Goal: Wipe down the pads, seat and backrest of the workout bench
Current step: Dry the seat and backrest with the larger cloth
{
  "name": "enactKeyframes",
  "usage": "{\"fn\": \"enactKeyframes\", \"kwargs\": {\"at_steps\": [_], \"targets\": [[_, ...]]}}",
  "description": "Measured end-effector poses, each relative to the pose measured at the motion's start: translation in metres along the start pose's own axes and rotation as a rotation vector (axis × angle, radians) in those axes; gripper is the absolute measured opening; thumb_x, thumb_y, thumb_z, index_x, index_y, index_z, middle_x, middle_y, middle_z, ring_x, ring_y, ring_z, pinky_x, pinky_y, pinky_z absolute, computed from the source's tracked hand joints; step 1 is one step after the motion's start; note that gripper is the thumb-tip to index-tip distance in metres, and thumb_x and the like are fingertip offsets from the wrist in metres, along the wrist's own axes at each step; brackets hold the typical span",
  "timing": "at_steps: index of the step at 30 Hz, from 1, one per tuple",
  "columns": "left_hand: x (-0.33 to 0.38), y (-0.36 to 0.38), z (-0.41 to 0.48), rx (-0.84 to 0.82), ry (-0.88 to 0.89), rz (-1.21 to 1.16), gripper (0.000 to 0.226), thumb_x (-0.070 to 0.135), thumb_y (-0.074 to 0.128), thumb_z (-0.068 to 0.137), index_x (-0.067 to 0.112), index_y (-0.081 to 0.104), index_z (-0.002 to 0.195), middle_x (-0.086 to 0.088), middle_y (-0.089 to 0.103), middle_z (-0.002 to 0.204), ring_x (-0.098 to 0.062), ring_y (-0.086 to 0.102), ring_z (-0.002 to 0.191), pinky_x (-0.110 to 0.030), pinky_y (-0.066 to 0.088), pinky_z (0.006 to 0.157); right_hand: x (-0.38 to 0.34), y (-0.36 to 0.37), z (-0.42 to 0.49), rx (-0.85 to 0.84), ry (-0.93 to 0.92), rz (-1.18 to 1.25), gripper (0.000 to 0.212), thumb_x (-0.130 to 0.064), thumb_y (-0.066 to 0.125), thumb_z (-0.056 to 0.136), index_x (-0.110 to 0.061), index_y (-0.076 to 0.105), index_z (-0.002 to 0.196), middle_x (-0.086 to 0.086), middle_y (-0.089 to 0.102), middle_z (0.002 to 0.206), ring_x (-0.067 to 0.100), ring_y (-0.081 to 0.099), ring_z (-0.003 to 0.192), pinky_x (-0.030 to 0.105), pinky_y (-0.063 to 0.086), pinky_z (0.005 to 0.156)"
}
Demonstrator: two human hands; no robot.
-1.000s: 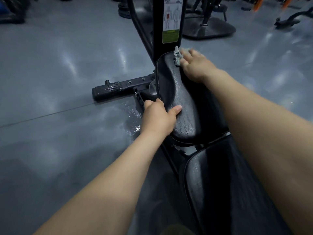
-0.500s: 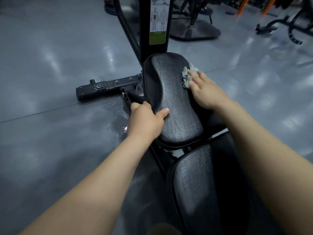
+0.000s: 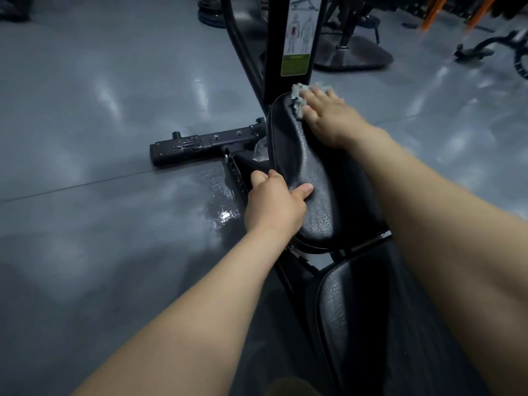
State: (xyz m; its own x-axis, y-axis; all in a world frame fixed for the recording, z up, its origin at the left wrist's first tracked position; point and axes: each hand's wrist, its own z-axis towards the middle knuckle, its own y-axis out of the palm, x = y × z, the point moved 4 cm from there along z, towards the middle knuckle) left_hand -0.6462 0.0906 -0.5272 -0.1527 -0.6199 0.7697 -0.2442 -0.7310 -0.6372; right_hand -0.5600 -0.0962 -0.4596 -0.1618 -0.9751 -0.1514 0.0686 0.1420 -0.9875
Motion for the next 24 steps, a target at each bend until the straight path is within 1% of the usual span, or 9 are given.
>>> {"fn": "enactKeyframes", "kwargs": {"at_steps": [4, 6, 8, 11, 13, 14, 17, 21, 24], "targets": [[-0.012, -0.009, -0.002, -0.077, 0.018, -0.149, 0.071, 0.059, 0.068, 0.085, 0.009, 0.056, 0.135, -0.002, 0.041, 0.120, -0.022, 0.053, 0.121, -0.018, 0.035, 0.100, -0.037, 0.007, -0.047, -0.031, -0.194, -0.027, 0.048, -0.036, 0.034, 0.108, -0.033, 0.031, 0.156, 0.001, 0.013, 0.168, 0.026, 0.003, 0.155, 0.053, 0.008, 0.123], [-0.017, -0.012, 0.000, -0.163, 0.028, -0.182, 0.080, 0.060, 0.071, 0.082, 0.014, 0.050, 0.145, -0.003, 0.041, 0.132, -0.014, 0.048, 0.128, -0.012, 0.029, 0.099, -0.042, 0.013, -0.065, -0.009, -0.275, -0.088, 0.044, -0.038, 0.036, 0.106, -0.039, 0.040, 0.150, -0.003, 0.018, 0.166, 0.025, 0.007, 0.154, 0.055, 0.011, 0.121], [-0.020, -0.019, -0.001, -0.251, 0.010, -0.193, 0.081, 0.054, 0.072, 0.084, 0.015, 0.046, 0.149, -0.002, 0.043, 0.141, -0.007, 0.048, 0.122, -0.009, 0.028, 0.095, -0.041, 0.011, -0.060, -0.017, -0.249, -0.137, 0.044, -0.042, 0.033, 0.106, -0.044, 0.039, 0.149, -0.007, 0.016, 0.167, 0.023, 0.007, 0.155, 0.055, 0.011, 0.123], [-0.021, -0.027, -0.006, -0.305, -0.007, -0.213, 0.030, 0.037, 0.065, 0.090, 0.022, 0.066, 0.116, 0.005, 0.062, 0.116, -0.010, 0.055, 0.109, -0.016, 0.038, 0.089, -0.044, 0.005, -0.025, -0.048, -0.145, -0.138, 0.047, -0.045, 0.029, 0.105, -0.047, 0.030, 0.152, -0.008, 0.005, 0.169, 0.019, -0.001, 0.156, 0.055, 0.005, 0.124], [-0.024, -0.032, -0.010, -0.290, -0.008, -0.197, 0.015, 0.034, 0.059, 0.090, 0.020, 0.062, 0.092, 0.004, 0.060, 0.091, -0.012, 0.056, 0.088, -0.031, 0.048, 0.086, -0.047, 0.003, -0.004, -0.069, -0.093, -0.110, 0.049, -0.044, 0.030, 0.105, -0.047, 0.028, 0.153, -0.005, 0.002, 0.169, 0.021, -0.004, 0.156, 0.054, 0.003, 0.124], [-0.029, -0.036, -0.011, -0.270, -0.025, -0.197, 0.016, 0.033, 0.056, 0.088, 0.017, 0.058, 0.084, 0.003, 0.055, 0.081, -0.014, 0.052, 0.076, -0.035, 0.050, 0.077, -0.050, 0.004, 0.001, -0.079, -0.076, -0.097, 0.049, -0.042, 0.030, 0.104, -0.046, 0.030, 0.153, -0.002, 0.002, 0.170, 0.023, -0.005, 0.156, 0.054, 0.002, 0.124], [-0.042, -0.050, -0.009, -0.159, -0.106, -0.253, 0.016, 0.026, 0.050, 0.087, 0.019, 0.049, 0.072, -0.001, 0.044, 0.064, -0.018, 0.040, 0.061, -0.030, 0.037, 0.058, -0.055, 0.006, -0.001, -0.077, -0.076, -0.097, 0.050, -0.038, 0.032, 0.103, -0.042, 0.034, 0.152, 0.002, 0.006, 0.169, 0.027, -0.004, 0.155, 0.053, 0.002, 0.124], [-0.051, -0.065, -0.007, -0.031, -0.210, -0.273, 0.020, 0.029, 0.046, 0.081, 0.017, 0.051, 0.067, -0.006, 0.046, 0.059, -0.022, 0.043, 0.058, -0.032, 0.039, 0.059, -0.056, 0.012, -0.024, -0.067, -0.124, -0.114, 0.048, -0.038, 0.031, 0.104, -0.040, 0.036, 0.151, 0.001, 0.001, 0.169, 0.030, -0.008, 0.155, 0.054, 0.003, 0.123], [-0.053, -0.065, -0.010, 0.014, -0.290, -0.345, 0.034, 0.037, 0.041, 0.070, 0.012, 0.063, 0.075, -0.013, 0.069, 0.076, -0.027, 0.054, 0.068, -0.035, 0.050, 0.068, -0.056, 0.017, -0.052, -0.047, -0.163, -0.117, 0.049, -0.038, 0.032, 0.103, -0.042, 0.038, 0.151, -0.003, 0.003, 0.169, 0.032, -0.002, 0.155, 0.056, 0.005, 0.123]]}}
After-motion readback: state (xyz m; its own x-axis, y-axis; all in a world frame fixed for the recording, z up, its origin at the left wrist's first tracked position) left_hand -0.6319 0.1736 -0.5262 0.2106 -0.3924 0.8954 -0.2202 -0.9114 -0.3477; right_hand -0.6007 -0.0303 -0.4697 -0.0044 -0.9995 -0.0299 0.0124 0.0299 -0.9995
